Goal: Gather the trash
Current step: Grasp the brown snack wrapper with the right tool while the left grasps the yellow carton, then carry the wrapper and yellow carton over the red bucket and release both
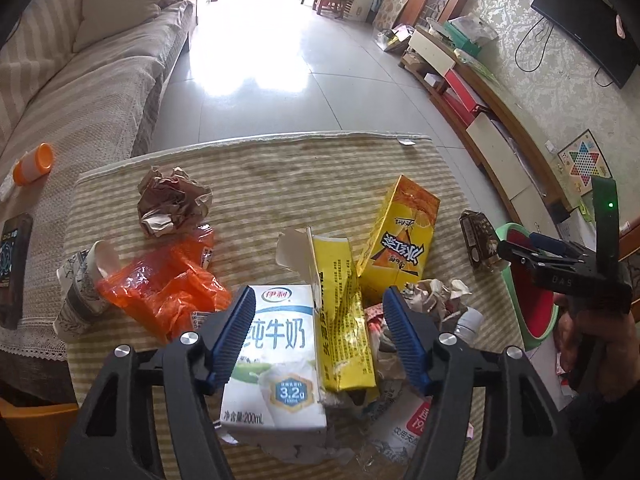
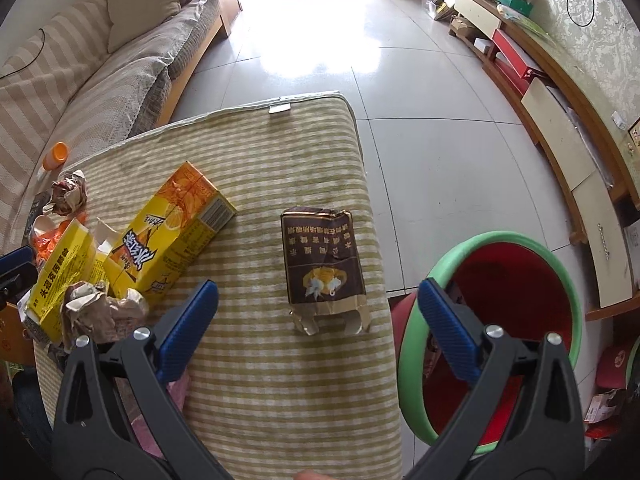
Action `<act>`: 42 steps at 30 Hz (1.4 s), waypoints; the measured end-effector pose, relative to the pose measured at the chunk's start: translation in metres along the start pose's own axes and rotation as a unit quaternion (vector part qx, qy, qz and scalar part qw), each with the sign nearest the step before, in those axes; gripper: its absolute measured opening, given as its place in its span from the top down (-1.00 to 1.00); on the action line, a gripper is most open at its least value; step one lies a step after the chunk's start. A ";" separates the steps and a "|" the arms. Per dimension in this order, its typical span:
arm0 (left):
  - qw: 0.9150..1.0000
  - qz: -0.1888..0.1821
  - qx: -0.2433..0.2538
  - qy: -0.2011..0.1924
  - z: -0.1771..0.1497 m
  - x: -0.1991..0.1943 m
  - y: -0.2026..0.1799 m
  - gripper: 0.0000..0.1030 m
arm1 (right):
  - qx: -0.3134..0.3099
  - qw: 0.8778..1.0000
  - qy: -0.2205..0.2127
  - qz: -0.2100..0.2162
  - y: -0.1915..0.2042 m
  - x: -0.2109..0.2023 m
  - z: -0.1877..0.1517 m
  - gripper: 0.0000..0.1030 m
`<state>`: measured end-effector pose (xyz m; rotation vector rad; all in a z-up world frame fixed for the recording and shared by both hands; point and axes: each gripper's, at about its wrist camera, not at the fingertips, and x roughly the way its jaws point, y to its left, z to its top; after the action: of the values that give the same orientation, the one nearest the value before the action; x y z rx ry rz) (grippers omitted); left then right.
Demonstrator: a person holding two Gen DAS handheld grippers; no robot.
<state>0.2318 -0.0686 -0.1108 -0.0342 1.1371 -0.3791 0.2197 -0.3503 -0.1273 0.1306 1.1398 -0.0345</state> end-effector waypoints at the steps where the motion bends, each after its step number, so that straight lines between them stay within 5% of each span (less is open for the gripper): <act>1: 1.000 -0.004 -0.003 0.006 0.002 0.006 0.001 -0.14 | 0.002 1.000 0.004 -0.001 -0.001 0.005 0.002 -0.90; 6: 1.000 -0.011 -0.001 0.025 0.006 0.024 -0.003 0.00 | 0.003 0.999 0.033 -0.006 -0.004 0.034 0.006 -0.72; 13: 0.999 -0.008 0.006 0.049 0.007 0.039 -0.006 0.46 | -0.025 0.998 0.052 -0.024 0.008 0.056 -0.003 -0.32; 17: 0.999 -0.010 0.005 0.051 0.008 0.040 -0.008 0.56 | -0.028 0.998 0.045 -0.036 0.008 0.050 -0.004 0.07; 25: 1.000 -0.015 -0.013 0.021 0.008 0.022 -0.003 0.64 | -0.033 0.999 0.016 -0.014 0.011 0.027 -0.002 0.11; 42: 0.995 -0.004 -0.009 -0.097 0.012 -0.089 -0.016 0.64 | -0.040 0.995 -0.073 0.054 0.032 -0.073 -0.006 0.11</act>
<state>0.2062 -0.0577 -0.0242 -0.0884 0.9489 -0.3641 0.1866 -0.3209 -0.0605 0.1167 0.9851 0.0955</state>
